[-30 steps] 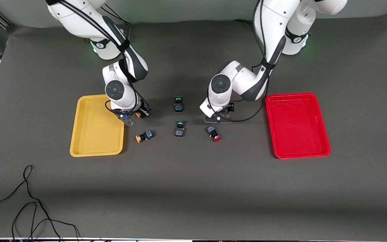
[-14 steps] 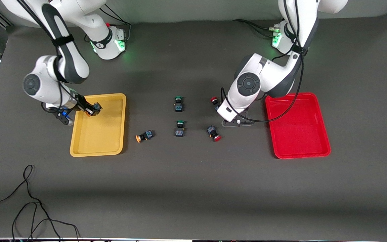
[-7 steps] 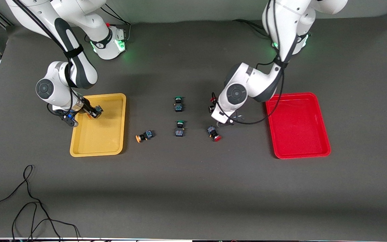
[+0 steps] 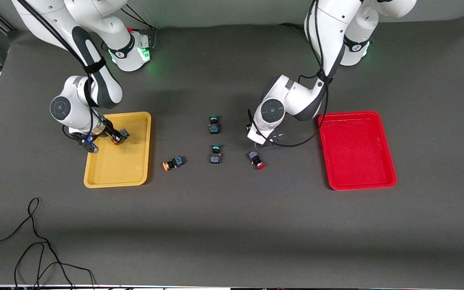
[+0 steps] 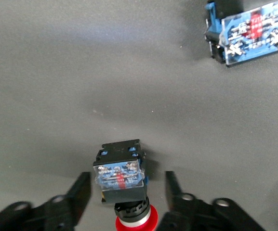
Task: Place red and yellow buttons in trays
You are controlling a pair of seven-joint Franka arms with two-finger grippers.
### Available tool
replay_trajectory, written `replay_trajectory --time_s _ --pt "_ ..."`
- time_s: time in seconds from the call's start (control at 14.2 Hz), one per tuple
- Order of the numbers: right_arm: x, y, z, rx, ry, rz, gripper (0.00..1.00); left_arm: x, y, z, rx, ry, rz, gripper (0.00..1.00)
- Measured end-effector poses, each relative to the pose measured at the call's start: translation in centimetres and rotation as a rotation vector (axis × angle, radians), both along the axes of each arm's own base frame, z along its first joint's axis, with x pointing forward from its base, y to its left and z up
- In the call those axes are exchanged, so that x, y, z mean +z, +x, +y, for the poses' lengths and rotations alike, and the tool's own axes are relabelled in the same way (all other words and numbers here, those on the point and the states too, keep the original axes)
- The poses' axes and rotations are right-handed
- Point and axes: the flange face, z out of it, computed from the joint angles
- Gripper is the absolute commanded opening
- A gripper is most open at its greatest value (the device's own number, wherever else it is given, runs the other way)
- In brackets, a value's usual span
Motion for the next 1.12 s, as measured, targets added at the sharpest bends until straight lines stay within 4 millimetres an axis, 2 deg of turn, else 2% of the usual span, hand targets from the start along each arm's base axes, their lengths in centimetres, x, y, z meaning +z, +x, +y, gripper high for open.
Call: replay_trajectory --time_s 0.21,0.28,0.42,0.49,0.63,0.7,0.77,0.84,0.91,1.05,1.12 --pt "0.7 0.7 0.2 0.001 0.006 -0.017 1.00 0.2 0.2 0.0 0.009 0.000 -0.003 0.04" --pt "1.6 1.4 0.6 0.006 0.016 -0.028 1.00 0.3 0.4 0.0 0.016 -0.001 -0.006 0.03" --pt "5.1 3.9 2.8 0.032 0.057 -0.057 1.00 1.5 1.5 0.1 0.029 -0.005 -0.010 0.02" --pt "7.2 5.4 4.3 0.031 0.074 -0.080 1.00 2.8 2.3 0.5 0.027 -0.004 0.004 0.00" --pt "11.1 8.4 8.3 -0.005 0.096 -0.131 1.00 7.8 4.5 2.1 -0.033 -0.027 0.039 0.00" --pt "12.5 9.6 10.7 -0.035 0.103 -0.141 1.00 10.9 5.7 3.9 -0.076 -0.051 0.046 0.00" --pt "13.2 10.6 13.3 -0.069 0.106 -0.140 1.00 13.9 6.9 6.5 -0.112 -0.074 0.049 0.00" --pt "13.4 11.4 15.9 -0.100 0.106 -0.137 1.00 16.1 8.2 9.8 -0.147 -0.086 0.052 0.00" --pt "13.0 12.2 18.6 -0.132 0.106 -0.134 1.00 17.5 9.6 13.7 -0.189 -0.093 0.055 0.00" --pt "11.0 13.2 22.5 -0.179 0.098 -0.114 1.00 17.9 12.1 22.1 -0.260 -0.100 0.059 0.00" --pt "9.5 13.5 23.4 -0.190 0.089 -0.100 1.00 17.2 13.0 25.9 -0.289 -0.090 0.061 0.00"
